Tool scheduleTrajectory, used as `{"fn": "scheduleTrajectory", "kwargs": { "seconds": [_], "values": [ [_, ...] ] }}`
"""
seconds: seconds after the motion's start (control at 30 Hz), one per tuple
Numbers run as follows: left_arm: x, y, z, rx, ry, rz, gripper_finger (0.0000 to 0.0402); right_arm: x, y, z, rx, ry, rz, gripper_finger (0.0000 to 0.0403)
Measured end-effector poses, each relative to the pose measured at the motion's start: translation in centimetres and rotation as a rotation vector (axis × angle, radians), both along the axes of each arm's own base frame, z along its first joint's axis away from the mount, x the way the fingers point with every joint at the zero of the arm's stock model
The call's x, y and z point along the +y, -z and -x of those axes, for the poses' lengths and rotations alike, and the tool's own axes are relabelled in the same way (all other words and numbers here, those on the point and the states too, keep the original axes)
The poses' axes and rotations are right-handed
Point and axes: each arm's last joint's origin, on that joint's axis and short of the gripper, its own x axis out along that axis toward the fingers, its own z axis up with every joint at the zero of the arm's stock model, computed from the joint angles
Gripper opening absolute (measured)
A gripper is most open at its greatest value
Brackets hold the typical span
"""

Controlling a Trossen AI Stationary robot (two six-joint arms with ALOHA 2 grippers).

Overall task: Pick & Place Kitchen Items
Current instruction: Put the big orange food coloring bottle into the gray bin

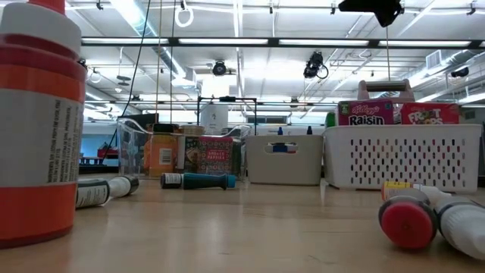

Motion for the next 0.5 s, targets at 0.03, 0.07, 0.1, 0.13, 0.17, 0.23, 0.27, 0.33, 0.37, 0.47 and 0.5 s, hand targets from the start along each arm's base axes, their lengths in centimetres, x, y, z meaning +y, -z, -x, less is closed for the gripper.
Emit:
{"fn": "scheduleTrajectory", "kwargs": {
  "seconds": [0.03,0.07,0.1,0.13,0.17,0.23,0.27,0.33,0.37,0.47,0.5],
  "values": [
    [0.2,0.9,0.3,-0.024,0.000,0.022,0.0135,0.0,0.1,0.0,0.003,0.000,0.002,0.0123],
    [0.3,1.6,0.5,-0.033,-0.004,0.046,0.0135,0.0,0.0,-0.2,-0.003,0.001,-0.001,0.0123],
    [0.6,2.2,0.7,-0.041,-0.014,0.078,0.0135,0.0,0.1,-0.2,-0.003,0.002,-0.001,0.0123],
    [0.9,2.7,0.9,-0.047,-0.024,0.106,0.0135,0.0,0.1,-0.2,0.003,0.001,0.003,0.0123],
    [1.2,3.3,1.1,-0.042,-0.032,0.127,0.0135,0.1,0.1,-0.2,0.002,0.001,0.002,0.0123],
    [1.6,4.2,1.6,-0.028,-0.023,0.172,0.0135,0.1,0.2,-0.3,-0.001,0.005,0.001,0.0123],
    [1.6,4.3,1.6,-0.032,-0.003,0.198,0.0135,0.1,0.2,-0.3,0.003,0.006,0.004,0.0123],
    [1.6,4.1,1.5,-0.033,0.035,0.243,0.0135,0.1,0.2,-0.3,-0.001,0.006,0.005,0.0123],
    [1.6,4.1,1.6,-0.017,0.043,0.259,0.0135,0.1,0.2,-0.3,0.000,0.007,0.006,0.0123],
    [1.6,4.3,1.6,0.022,0.051,0.290,0.0135,0.1,0.2,-0.4,0.001,0.008,0.007,0.0123],
    [1.6,4.3,1.6,0.025,0.056,0.294,0.0135,0.1,0.2,-0.4,0.000,0.007,0.007,0.0123]
  ]
}}
